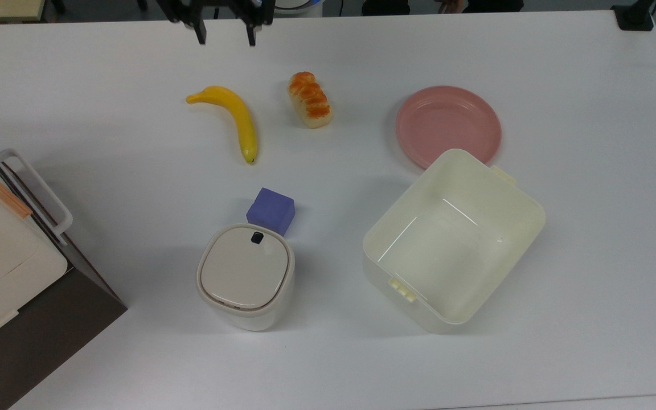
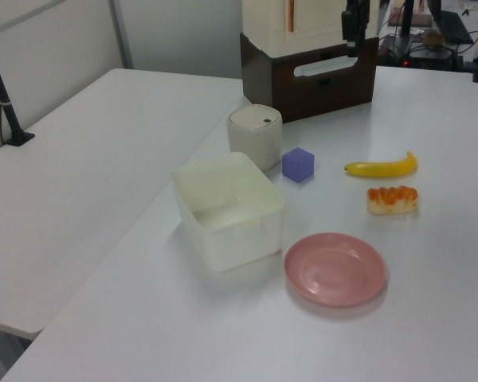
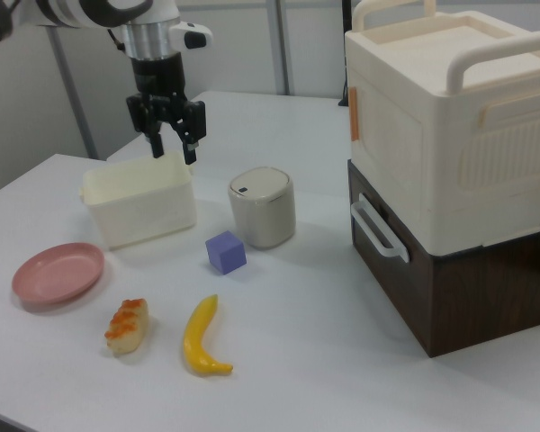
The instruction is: Close the trash can
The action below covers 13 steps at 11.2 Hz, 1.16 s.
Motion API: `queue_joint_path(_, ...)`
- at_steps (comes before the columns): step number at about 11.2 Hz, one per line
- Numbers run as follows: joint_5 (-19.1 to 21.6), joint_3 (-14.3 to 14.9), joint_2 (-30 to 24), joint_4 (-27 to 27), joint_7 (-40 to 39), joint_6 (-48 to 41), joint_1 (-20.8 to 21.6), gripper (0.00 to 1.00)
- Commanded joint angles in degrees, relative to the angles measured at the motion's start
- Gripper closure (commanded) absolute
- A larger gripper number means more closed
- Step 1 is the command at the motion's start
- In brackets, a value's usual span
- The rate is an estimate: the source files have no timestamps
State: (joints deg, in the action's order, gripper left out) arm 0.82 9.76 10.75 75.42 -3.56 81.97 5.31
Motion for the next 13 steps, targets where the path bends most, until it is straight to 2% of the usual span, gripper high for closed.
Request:
queue_joint_path(1,1.29,0.26,-8.01,10.0,-0.05,5.28,0.67,0.0)
queue_joint_path(3,1.37,-0.18,-8.11,10.98,1.97,10.46,0.76,0.0)
queue_joint_path(7,2.16,-0.36,-7.76,11.33,7.59,12.24,1.19,0.0)
queue_joint_path(13,2.08,-0.53,-7.94,12.74,7.69,13.65,1.2,0.0)
